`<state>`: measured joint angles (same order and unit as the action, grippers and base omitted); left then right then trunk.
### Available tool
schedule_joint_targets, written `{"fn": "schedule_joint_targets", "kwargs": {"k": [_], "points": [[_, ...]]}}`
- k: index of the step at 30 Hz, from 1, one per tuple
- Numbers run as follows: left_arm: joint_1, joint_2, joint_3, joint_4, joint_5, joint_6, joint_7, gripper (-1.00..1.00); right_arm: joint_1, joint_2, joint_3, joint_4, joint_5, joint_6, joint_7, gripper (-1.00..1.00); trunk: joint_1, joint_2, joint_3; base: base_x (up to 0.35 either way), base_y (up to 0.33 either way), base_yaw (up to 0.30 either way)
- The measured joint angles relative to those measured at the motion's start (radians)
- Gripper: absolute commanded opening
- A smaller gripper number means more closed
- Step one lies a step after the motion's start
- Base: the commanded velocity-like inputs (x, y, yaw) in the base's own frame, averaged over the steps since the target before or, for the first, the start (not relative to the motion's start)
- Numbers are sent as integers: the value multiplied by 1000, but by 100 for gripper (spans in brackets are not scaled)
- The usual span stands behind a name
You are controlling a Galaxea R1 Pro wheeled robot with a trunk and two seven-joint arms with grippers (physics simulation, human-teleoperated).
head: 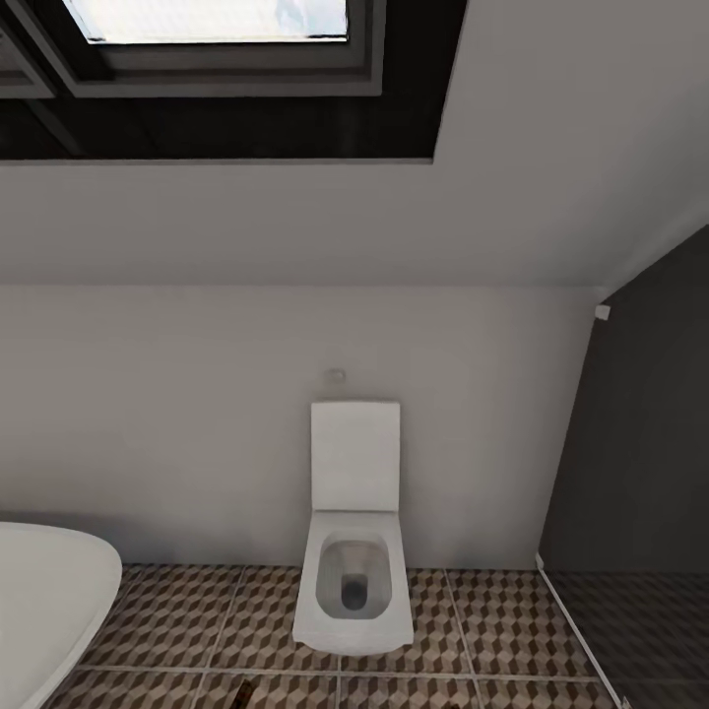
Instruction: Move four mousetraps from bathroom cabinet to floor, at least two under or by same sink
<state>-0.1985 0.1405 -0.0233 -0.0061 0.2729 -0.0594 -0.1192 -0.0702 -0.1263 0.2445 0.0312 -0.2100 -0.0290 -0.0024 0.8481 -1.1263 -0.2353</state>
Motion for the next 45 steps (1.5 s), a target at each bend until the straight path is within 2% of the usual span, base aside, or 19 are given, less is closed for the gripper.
{"fn": "schedule_joint_targets", "kwargs": {"k": [16, 45], "points": [[0, -44, 2, -8, -6, -1, 0, 100, 22, 13, 1, -3, 2, 1, -8, 100, 0, 0, 0, 0, 0, 0], [0, -49, 2, -9, -10, -1, 0, 100, 22, 16, 2, -5, 5, 3, 0, 100, 0, 0, 0, 0, 0, 0]]}}
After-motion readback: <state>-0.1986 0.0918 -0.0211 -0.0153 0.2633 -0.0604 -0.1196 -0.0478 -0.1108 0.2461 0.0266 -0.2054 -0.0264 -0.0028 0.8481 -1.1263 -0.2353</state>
